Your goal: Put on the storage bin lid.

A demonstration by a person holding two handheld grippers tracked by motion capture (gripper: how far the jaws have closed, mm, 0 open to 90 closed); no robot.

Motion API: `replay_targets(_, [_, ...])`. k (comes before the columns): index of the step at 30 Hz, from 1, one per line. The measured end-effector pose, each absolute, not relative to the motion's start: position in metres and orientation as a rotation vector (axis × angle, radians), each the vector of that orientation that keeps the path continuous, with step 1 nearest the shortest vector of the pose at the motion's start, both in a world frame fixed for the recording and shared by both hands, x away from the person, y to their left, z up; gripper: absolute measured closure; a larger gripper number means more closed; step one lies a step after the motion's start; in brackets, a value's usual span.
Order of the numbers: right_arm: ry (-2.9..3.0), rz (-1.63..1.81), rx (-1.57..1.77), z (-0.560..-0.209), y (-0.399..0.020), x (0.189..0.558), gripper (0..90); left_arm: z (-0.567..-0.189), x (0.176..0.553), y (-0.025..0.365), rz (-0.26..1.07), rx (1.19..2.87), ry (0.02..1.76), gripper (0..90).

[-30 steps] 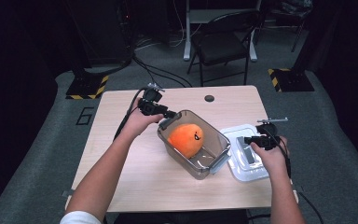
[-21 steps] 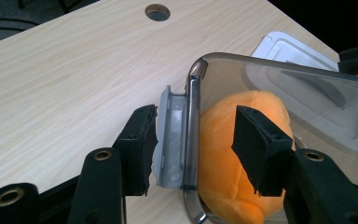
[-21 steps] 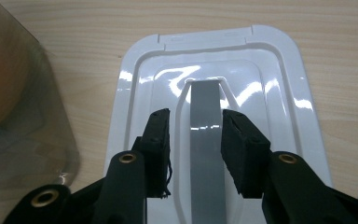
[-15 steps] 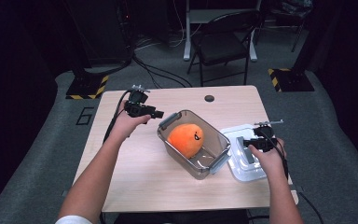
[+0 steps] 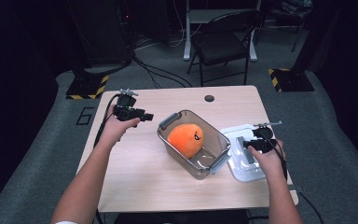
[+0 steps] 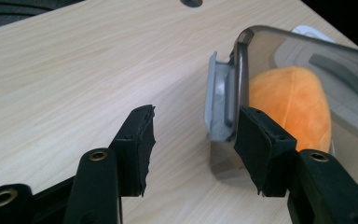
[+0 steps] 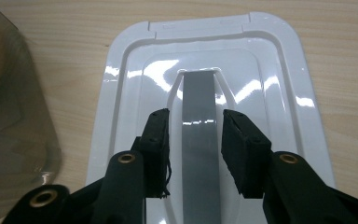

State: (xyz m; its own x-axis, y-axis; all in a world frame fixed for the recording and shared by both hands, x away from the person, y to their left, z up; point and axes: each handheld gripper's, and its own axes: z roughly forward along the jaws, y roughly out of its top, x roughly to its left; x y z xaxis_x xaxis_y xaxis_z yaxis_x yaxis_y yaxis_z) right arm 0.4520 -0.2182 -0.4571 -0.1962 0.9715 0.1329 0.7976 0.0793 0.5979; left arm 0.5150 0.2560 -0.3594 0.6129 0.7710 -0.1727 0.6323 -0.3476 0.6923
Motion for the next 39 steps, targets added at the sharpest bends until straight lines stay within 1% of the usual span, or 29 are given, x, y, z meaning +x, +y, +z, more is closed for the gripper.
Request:
replay_targets(6, [2.063, 0.815, 1.773, -0.46, -0.219, 0.453, 61.5, -0.358, 0.513, 0.263, 0.248, 2.073, 1.117, 46.0])
replay_targets(11, [2.062, 0.814, 1.771, -0.461, -0.219, 0.453, 61.5, -0.354, 0.511, 0.269, 0.269, 2.069, 1.114, 49.1])
replay_targets(17, [2.054, 0.814, 1.772, -0.46, -0.22, 0.453, 61.3, -0.348, 0.506, 0.28, 0.296, 2.037, 1.119, 48.0])
replay_targets(21, [2.06, 0.811, 1.775, -0.461, -0.221, 0.453, 61.1, -0.347, 0.505, 0.29, 0.315, 2.048, 1.116, 47.7])
replay_targets(24, [2.064, 0.794, 1.778, -0.464, -0.22, 0.454, 60.6, -0.349, 0.502, 0.294, 0.318, 2.071, 1.117, 48.2])
replay_targets(39, [2.095, 0.747, 1.772, -0.475, -0.217, 0.459, 60.4, -0.368, 0.487, 0.31, 0.318, 2.026, 1.118, 47.8])
